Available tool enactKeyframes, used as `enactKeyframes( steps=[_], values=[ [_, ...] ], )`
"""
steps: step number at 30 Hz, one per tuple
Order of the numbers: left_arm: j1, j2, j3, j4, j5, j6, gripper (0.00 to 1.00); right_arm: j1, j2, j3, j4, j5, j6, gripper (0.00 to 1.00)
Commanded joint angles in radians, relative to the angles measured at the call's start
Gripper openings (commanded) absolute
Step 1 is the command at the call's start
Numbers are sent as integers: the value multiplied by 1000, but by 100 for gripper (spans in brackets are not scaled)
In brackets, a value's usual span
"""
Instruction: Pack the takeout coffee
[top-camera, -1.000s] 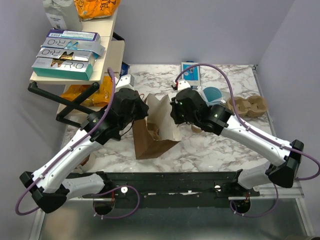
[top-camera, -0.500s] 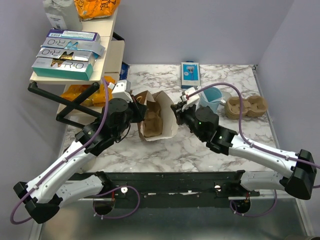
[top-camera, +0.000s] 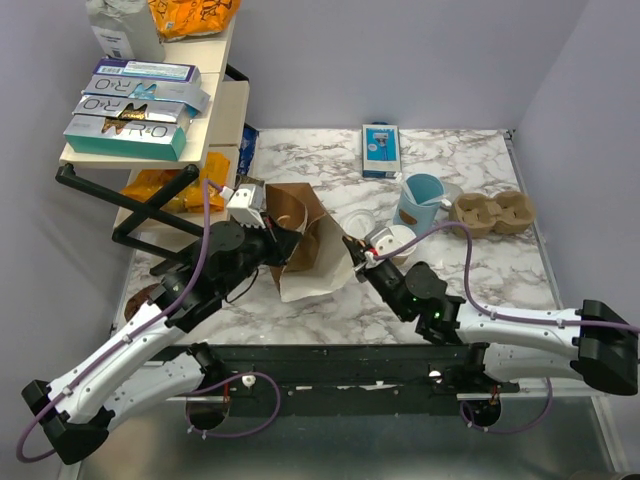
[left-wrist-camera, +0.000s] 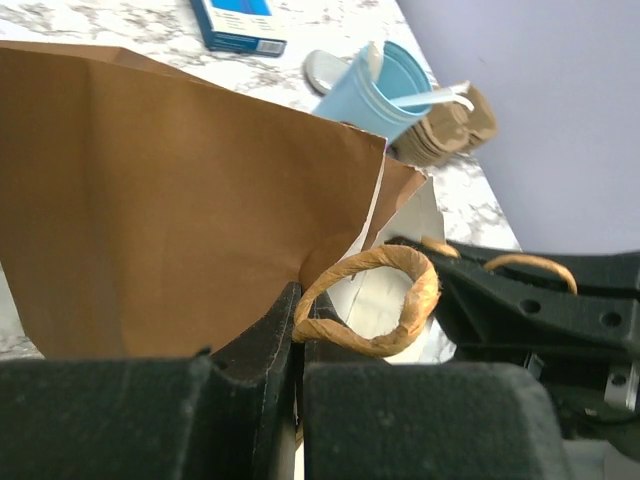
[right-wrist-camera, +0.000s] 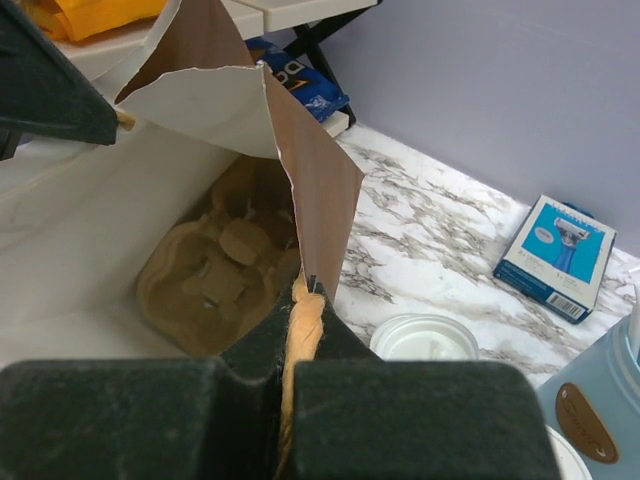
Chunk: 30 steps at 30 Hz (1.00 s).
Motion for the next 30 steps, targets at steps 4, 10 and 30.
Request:
enactKeyframes(
  steps=[4,10,30],
  values=[
    [3,-96,-96,47,89,21,3,35,-76,-32,116,50,-70,1],
    [2,-64,-31,2,71,27,56,37,-63,81,-77,42,-83,1],
    [2,-59,320,-286,172,145,99,-57,144,902,-1405,-350,191,1]
  ],
)
